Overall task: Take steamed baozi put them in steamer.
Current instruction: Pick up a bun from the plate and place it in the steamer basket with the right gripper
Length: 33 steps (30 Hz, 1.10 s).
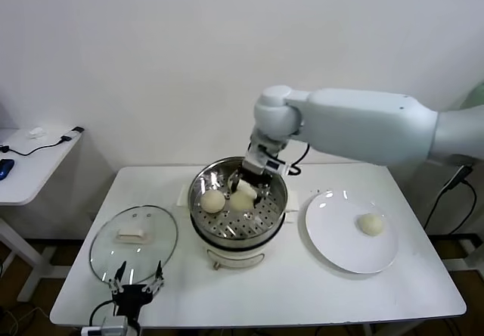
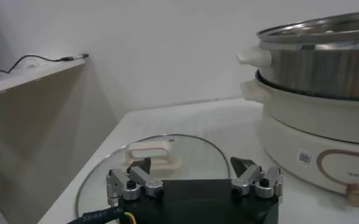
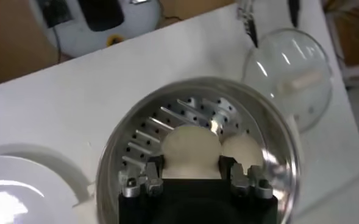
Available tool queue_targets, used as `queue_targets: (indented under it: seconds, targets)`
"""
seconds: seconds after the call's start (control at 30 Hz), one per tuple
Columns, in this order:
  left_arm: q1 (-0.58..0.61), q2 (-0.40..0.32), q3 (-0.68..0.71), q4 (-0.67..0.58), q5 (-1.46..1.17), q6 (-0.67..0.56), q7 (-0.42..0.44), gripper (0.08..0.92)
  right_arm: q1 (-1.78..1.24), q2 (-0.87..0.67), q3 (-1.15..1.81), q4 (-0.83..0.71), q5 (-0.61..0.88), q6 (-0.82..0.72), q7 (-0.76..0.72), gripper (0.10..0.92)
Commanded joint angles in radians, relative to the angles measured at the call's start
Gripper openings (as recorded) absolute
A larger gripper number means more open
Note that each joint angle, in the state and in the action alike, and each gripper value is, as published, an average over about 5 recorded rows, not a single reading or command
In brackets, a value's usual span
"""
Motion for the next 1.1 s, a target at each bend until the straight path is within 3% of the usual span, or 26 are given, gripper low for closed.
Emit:
queue_targets:
  seconds: [0.03, 0.57, 0.77, 1.1]
  targets:
    - [0.000, -0.001, 0.000, 0.001, -0.001, 0.000, -0.001, 0.823, -0.114, 0.122, -0.051, -0.023, -0.129, 0.098, 0.033, 0.602]
    - [-0.004, -0.002, 0.001, 0.006, 0.001, 0.001, -0.002, 0.823, -0.164, 0.146, -0.031, -0.102, -0.187, 0.139, 0.078, 0.655]
    - [-0.005, -0.004, 0.001, 0.002, 0.001, 0.003, -0.002, 0.823, -0.082, 0.104, -0.009, -0.077, -0.094, 0.192, 0.039, 0.798]
    - [-0.005, -0.006, 0.003, -0.005, 0.005, 0.003, 0.000, 0.823, 0.114, -0.117, 0.002, -0.200, 0.131, 0.185, -0.119, 0.823]
